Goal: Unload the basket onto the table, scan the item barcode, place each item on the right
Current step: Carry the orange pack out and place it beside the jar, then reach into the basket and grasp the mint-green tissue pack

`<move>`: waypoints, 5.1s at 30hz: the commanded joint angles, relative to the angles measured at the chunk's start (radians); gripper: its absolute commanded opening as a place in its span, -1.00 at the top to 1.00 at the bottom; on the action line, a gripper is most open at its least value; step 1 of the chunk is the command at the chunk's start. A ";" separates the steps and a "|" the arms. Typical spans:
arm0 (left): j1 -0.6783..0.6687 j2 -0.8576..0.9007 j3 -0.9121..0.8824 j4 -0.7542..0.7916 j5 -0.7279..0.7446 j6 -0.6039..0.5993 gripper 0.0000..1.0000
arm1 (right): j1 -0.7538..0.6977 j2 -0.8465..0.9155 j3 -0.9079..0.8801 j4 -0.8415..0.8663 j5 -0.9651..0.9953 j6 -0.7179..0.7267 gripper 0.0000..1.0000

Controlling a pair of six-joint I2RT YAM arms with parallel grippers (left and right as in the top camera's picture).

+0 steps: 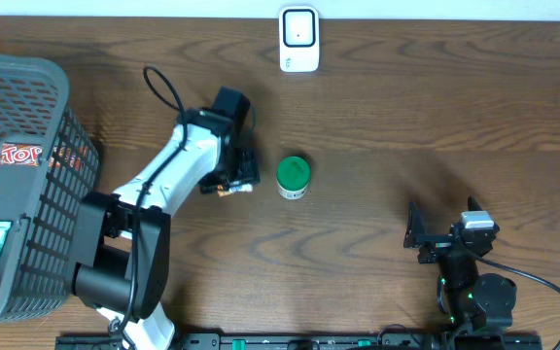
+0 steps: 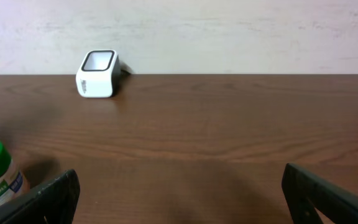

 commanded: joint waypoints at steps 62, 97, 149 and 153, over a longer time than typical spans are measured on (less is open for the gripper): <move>1.021 0.089 0.521 -0.512 -0.593 0.066 -0.96 | -0.007 -0.002 -0.003 -0.001 0.005 -0.008 -0.99; 1.024 0.408 0.450 -0.399 -0.864 0.074 -0.96 | -0.007 -0.002 -0.003 -0.001 0.005 -0.008 -0.99; 0.909 -0.025 0.770 -0.596 -0.352 -0.120 0.73 | -0.007 -0.002 -0.003 -0.001 0.005 -0.008 -0.99; 0.834 -0.179 0.770 -0.543 -0.182 -0.138 0.74 | -0.007 -0.002 -0.003 -0.001 0.005 -0.008 -0.98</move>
